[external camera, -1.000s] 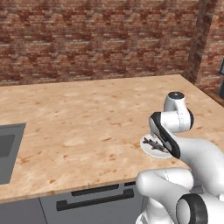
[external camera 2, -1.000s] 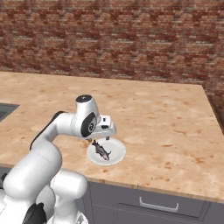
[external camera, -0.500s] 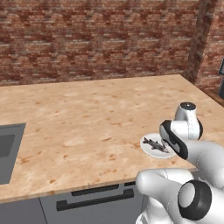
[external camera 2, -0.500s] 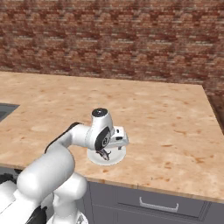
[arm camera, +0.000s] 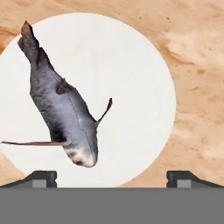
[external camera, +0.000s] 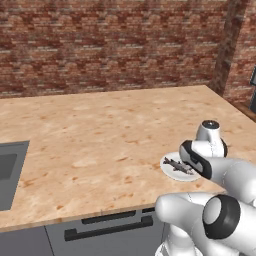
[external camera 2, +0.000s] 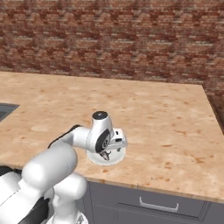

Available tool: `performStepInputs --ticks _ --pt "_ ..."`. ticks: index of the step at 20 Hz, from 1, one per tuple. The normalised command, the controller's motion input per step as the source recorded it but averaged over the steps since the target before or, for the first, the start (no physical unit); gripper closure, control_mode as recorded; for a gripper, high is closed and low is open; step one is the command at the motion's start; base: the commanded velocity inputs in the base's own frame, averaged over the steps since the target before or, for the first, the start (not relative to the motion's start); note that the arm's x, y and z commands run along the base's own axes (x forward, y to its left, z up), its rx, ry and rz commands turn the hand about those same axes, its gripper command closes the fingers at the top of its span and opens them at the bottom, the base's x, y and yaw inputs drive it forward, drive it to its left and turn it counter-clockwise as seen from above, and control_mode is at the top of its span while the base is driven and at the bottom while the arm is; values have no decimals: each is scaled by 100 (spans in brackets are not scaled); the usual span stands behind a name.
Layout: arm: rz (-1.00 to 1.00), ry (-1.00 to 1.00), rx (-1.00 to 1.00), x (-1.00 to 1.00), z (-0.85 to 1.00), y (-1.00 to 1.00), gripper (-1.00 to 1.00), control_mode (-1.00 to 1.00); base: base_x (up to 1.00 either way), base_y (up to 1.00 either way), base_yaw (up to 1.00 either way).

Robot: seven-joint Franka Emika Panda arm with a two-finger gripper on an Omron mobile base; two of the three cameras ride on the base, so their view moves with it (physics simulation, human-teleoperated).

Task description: Place the fish on the counter behind the older fish on the same shelf of the fridge to maintain FIFO order. Close the fridge door when finished.

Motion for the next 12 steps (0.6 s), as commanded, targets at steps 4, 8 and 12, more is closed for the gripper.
performStepInputs --ticks 4,8,12 --pt "0 3 0 1 4 67 -100 -100 0 0 0" --pt "1 4 0 2 -4 31 -100 -100 0 0 0" --pt "6 0 0 8 -9 0 -100 -100 0 0 0"
